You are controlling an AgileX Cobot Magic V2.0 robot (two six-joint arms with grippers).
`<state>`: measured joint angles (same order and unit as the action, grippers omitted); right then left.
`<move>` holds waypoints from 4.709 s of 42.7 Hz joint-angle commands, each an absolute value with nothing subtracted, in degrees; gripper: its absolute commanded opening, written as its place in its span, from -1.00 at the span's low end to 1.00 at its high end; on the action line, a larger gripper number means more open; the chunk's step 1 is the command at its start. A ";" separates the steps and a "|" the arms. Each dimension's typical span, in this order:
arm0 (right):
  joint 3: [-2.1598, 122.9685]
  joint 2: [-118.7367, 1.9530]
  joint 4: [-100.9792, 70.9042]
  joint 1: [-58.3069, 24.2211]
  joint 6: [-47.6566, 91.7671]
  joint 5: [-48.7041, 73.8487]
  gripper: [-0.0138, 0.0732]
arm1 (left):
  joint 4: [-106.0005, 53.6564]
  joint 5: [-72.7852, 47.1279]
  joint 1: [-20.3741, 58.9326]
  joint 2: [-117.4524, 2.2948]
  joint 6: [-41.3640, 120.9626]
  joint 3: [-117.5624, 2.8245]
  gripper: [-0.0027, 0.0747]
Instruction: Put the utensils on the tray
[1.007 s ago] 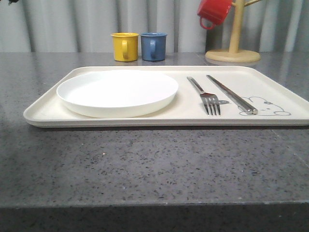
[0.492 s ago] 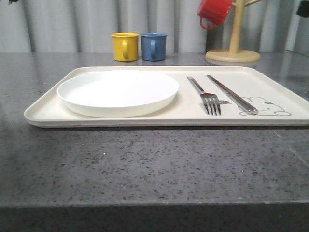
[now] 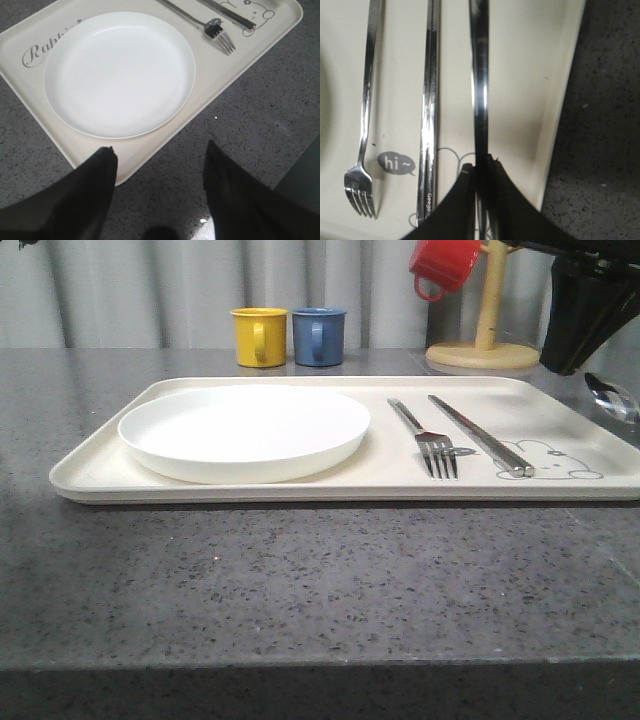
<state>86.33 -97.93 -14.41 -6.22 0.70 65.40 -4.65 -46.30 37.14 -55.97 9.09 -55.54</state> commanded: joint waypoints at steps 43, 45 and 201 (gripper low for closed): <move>87.25 -96.68 -16.00 -7.43 3.56 62.11 0.06 | -5.09 -42.58 37.47 -55.40 8.40 -57.03 0.08; 86.38 -94.33 -16.00 -8.18 4.96 61.86 0.06 | -5.09 -42.58 37.47 -55.40 8.40 -57.03 0.08; 54.96 -34.84 -11.55 -11.61 2.72 59.33 -0.84 | -2.70 -15.57 14.50 -31.62 8.91 -27.32 -0.98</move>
<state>53.79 -34.61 -10.98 -11.68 2.77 62.64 -2.20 -25.47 17.18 -36.38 9.09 -31.81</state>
